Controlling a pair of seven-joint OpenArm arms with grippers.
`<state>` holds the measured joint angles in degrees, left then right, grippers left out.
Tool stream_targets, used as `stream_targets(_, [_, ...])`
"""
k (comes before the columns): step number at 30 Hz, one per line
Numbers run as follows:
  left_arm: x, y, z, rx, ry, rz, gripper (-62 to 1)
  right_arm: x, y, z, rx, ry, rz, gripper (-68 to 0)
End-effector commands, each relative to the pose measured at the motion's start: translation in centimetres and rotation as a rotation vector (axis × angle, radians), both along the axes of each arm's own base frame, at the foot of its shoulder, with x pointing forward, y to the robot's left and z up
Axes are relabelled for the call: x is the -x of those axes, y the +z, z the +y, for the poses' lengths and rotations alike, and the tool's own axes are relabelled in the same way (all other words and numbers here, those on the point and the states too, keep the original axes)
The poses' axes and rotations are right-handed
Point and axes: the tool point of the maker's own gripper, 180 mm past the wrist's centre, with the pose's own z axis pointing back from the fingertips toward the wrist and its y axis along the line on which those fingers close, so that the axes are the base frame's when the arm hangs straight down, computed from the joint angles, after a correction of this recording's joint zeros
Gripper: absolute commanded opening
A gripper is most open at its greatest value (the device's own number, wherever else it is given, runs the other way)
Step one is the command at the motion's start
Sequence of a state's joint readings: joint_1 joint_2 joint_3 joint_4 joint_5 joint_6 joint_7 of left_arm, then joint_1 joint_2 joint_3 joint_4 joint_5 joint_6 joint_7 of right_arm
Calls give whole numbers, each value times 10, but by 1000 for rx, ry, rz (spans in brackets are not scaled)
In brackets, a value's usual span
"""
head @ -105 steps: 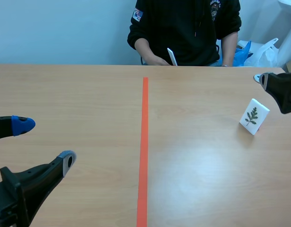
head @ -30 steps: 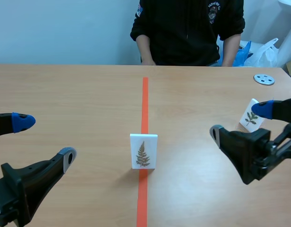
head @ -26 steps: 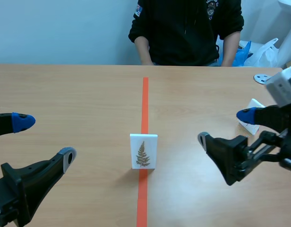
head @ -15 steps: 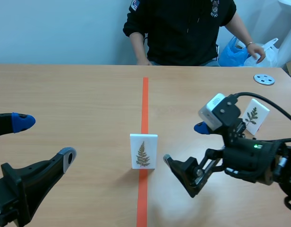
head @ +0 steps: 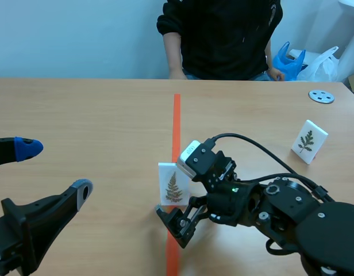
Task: Sort the leaf by its shape. The table is split by an orange tape line. A compound leaf with several leaflets goes to the left side, a simple leaf with one blade goes to the right side. Return to the home posture when a red brick is placed on the table.
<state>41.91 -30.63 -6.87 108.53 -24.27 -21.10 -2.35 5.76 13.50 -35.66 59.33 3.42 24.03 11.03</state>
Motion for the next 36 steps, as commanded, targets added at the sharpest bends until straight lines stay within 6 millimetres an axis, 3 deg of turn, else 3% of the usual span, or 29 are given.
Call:
stream_targets(1, [-1, 10, -5, 25, -5, -28, 14, -9, 13, 5, -21, 1, -45, 4])
stream_targets(3, [-1, 10, -5, 25, -5, -28, 14, -5, 11, 9, -16, 13, -41, -48])
stream_targets(10, [-1, 10, -5, 25, -5, -28, 14, 0, 8, 14, -6, 26, -42, -327])
stream_targets(20, [-1, 10, -5, 25, -5, -28, 14, -1, 7, 10, 2, 24, -44, -599])
stream_targets(24, [-1, 10, -5, 25, -5, -28, 14, -3, 13, 10, 0, 28, -61, -627])
stream_targets(29, [-1, 10, -5, 25, -5, -28, 14, -15, 42, 8, -34, 9, -133, -627])
stream_targets(36, [-1, 10, -5, 25, -5, -28, 14, -31, 82, -21, -57, -112, -205, -627])
